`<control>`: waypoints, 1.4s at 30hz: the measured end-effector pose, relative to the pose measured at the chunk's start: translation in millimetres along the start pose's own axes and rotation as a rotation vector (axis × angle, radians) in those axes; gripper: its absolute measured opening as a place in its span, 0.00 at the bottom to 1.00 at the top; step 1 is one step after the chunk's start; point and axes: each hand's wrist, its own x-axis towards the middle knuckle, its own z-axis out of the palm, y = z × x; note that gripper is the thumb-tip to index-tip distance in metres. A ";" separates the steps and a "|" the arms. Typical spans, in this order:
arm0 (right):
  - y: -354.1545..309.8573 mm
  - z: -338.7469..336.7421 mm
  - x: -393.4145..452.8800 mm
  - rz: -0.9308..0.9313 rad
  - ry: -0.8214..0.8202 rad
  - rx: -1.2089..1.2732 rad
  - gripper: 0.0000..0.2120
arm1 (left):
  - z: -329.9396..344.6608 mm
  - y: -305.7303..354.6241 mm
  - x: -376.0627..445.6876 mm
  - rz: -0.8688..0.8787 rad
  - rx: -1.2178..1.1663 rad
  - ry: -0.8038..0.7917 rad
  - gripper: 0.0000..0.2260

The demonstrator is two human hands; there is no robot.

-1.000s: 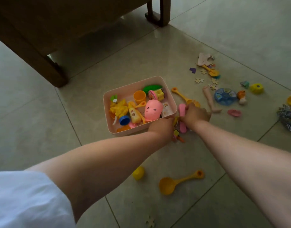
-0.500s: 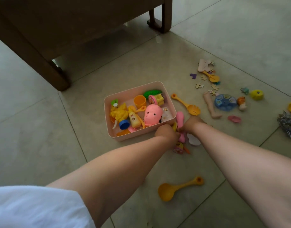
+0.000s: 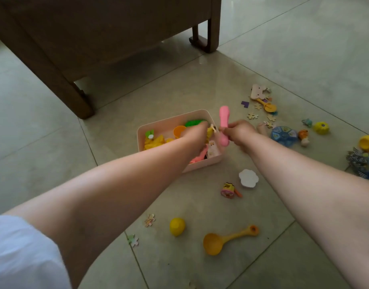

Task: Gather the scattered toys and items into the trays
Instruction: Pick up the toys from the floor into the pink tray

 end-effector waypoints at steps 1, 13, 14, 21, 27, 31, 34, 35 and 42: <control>-2.2 5.4 -0.9 -0.044 0.000 0.041 0.15 | -9.3 1.5 4.5 -0.001 -0.025 0.019 0.12; 16.8 14.8 16.2 -0.025 0.233 -0.045 0.11 | -32.9 -32.7 32.9 0.316 0.716 0.310 0.22; 21.2 8.7 19.7 -0.016 0.257 -0.108 0.11 | -28.7 -33.5 28.4 0.478 0.802 0.298 0.19; 63.7 -15.8 49.2 -0.170 0.211 -0.525 0.19 | 15.3 -52.0 1.3 1.076 1.139 -0.243 0.15; 80.1 -12.7 56.2 -0.327 0.012 -0.637 0.17 | 39.9 -93.7 10.5 1.053 1.237 -0.541 0.23; 89.1 -10.5 54.9 -0.328 0.038 -0.711 0.14 | 47.3 -109.7 11.0 1.078 1.368 -0.648 0.18; 86.8 -10.4 51.8 -0.240 0.016 -0.679 0.12 | 49.9 -109.0 7.3 1.082 1.378 -0.634 0.11; 84.1 -10.7 50.7 -0.195 0.002 -0.626 0.12 | 49.6 -107.8 6.0 1.076 1.365 -0.623 0.09; 46.8 -14.3 38.4 -0.172 0.114 -0.184 0.13 | 24.0 -79.6 5.1 1.194 1.114 -0.473 0.09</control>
